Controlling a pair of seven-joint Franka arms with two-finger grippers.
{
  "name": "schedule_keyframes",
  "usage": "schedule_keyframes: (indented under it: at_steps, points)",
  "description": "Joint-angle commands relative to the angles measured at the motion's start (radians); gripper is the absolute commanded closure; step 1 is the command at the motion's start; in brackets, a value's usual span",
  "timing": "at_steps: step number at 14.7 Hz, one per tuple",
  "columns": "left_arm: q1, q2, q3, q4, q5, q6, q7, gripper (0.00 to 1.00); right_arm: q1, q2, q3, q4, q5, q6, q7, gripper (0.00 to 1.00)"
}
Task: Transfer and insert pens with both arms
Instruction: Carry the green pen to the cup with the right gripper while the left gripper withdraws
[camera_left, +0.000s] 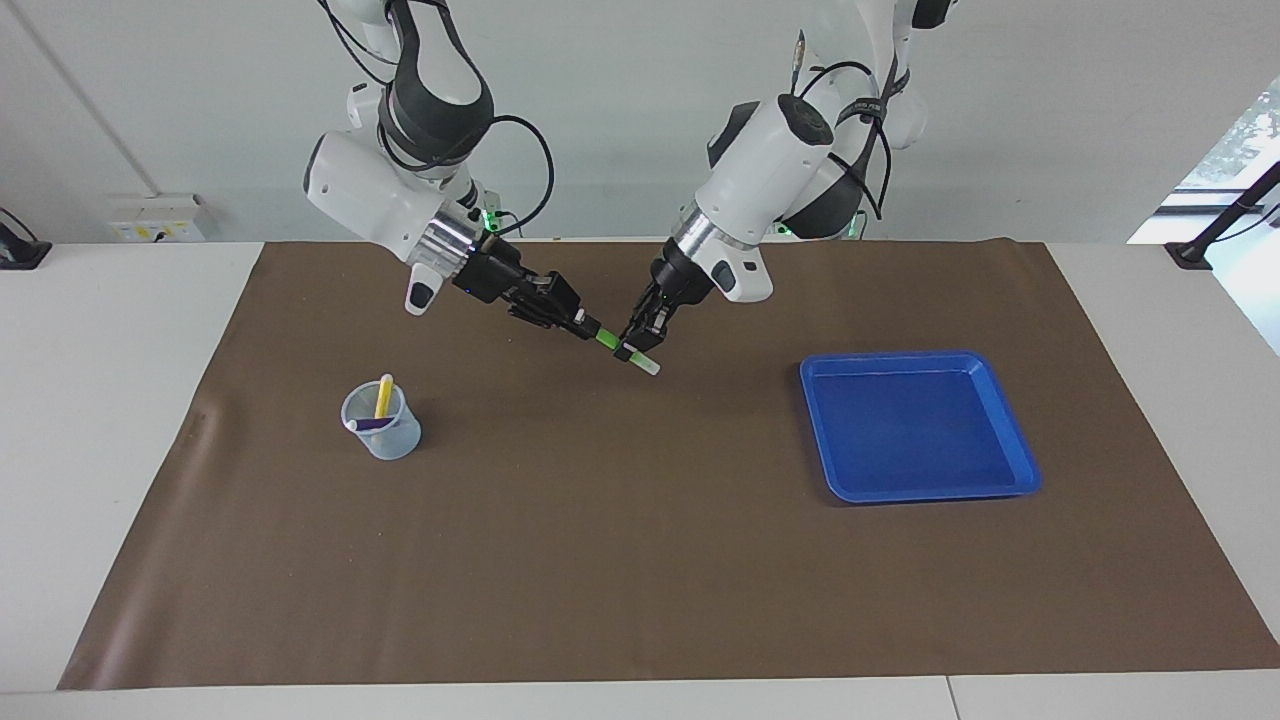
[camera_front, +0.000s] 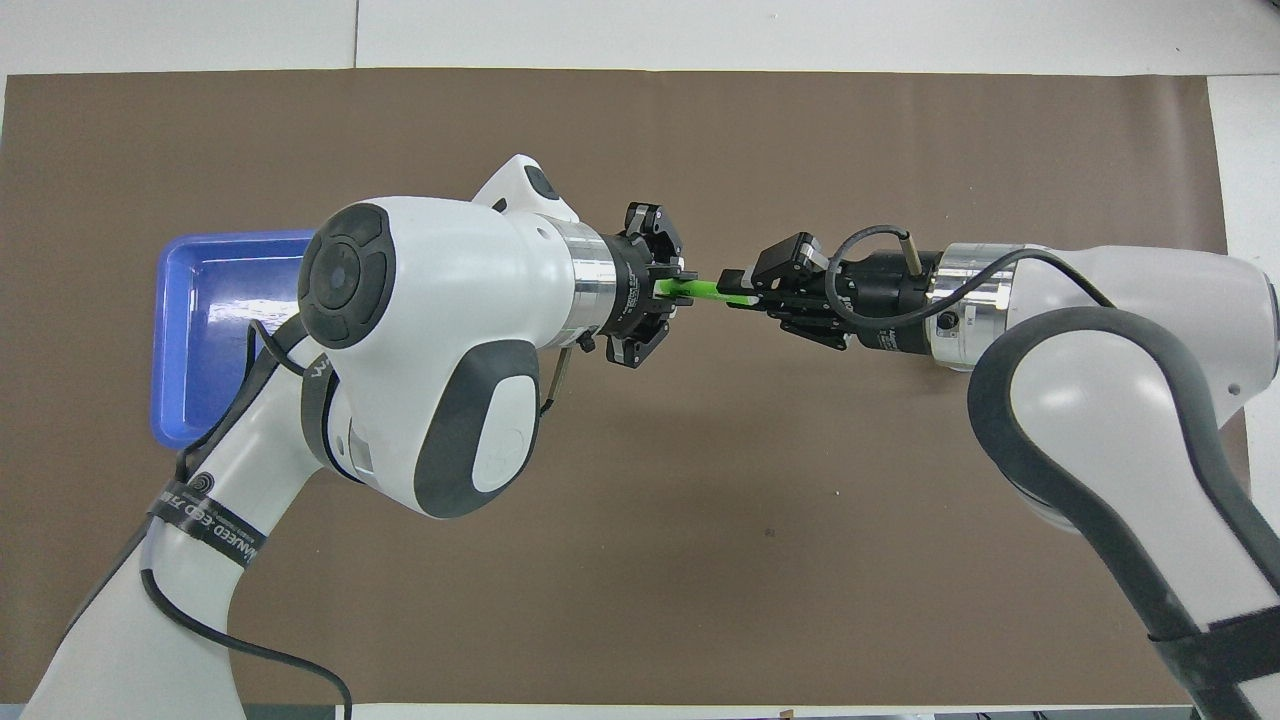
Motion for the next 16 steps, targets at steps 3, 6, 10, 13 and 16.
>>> schedule_keyframes:
  at_steps: [3,6,10,13,16]
  points:
    - [0.016,-0.018,0.019,-0.016,0.001,-0.064,0.211,0.0,-0.051,0.017,0.0,0.065,-0.081,-0.107,-0.031,1.0]
    - [0.085,-0.056,0.019,-0.044,0.001,-0.166,0.481,0.0,-0.144,0.071,0.001,0.218,-0.315,-0.317,-0.033,1.0]
    - [0.175,-0.091,0.019,-0.11,0.2,-0.219,0.761,0.0,-0.218,0.155,0.001,0.449,-0.645,-0.563,-0.198,1.0]
    - [0.275,-0.108,0.019,-0.15,0.23,-0.235,0.987,0.0,-0.229,0.175,0.001,0.505,-0.956,-0.616,-0.558,1.0]
    - [0.371,-0.113,0.019,-0.159,0.269,-0.286,1.199,0.0,-0.23,0.165,0.001,0.443,-1.142,-0.518,-0.776,1.0]
